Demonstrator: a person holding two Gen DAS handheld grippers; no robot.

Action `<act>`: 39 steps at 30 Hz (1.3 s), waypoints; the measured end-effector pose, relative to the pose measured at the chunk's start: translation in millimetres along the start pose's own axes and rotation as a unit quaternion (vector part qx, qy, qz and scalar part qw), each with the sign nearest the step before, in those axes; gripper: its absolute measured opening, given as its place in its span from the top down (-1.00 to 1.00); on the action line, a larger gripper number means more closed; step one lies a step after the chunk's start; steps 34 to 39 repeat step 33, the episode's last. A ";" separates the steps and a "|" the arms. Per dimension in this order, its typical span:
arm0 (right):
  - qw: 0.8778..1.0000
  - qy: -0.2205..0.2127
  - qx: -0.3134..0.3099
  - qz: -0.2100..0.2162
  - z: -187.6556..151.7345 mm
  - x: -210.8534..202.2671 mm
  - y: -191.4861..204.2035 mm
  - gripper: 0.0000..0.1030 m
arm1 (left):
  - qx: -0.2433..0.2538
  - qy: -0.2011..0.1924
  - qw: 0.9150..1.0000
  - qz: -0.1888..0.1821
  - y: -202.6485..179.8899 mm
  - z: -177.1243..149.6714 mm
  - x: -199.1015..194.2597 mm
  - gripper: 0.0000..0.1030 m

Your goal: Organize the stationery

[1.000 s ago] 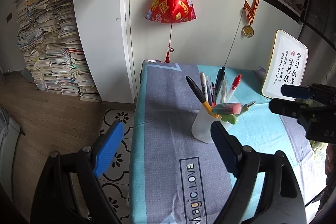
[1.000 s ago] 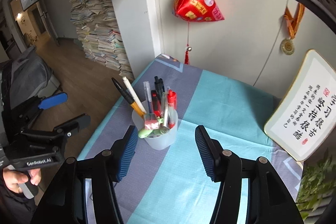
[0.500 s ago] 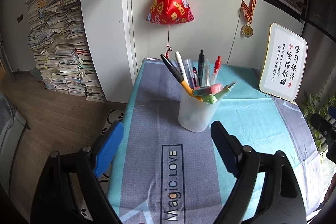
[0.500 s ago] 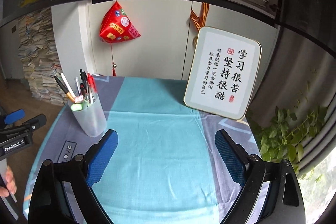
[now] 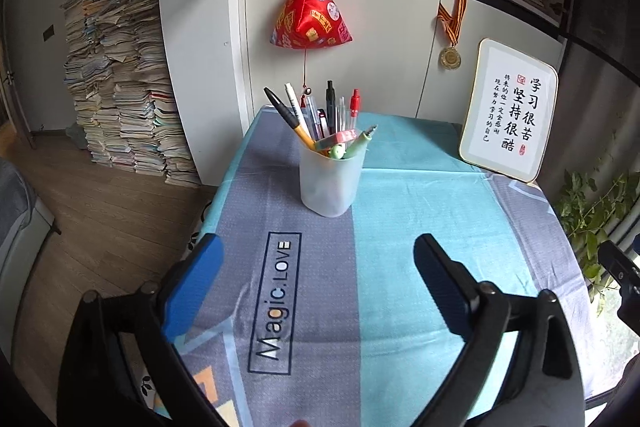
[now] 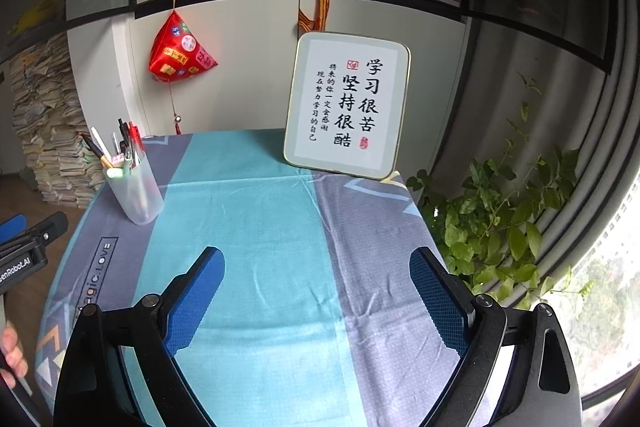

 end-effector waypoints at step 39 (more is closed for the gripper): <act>1.000 0.016 -0.007 0.013 -24.0 -14.2 -7.6 -0.83 | 0.009 -0.032 0.999 0.021 -20.0 -22.9 -33.7 -0.98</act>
Point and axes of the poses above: each gripper's, at about its wrist camera, not at the fingertips, and x roughly the way its jaws point, y to its left, z to its top, the point moved 6 cm from there along x, roughly the way its jaws point, and after that the axes turned 10 degrees about -z, right-handed, at the moved point
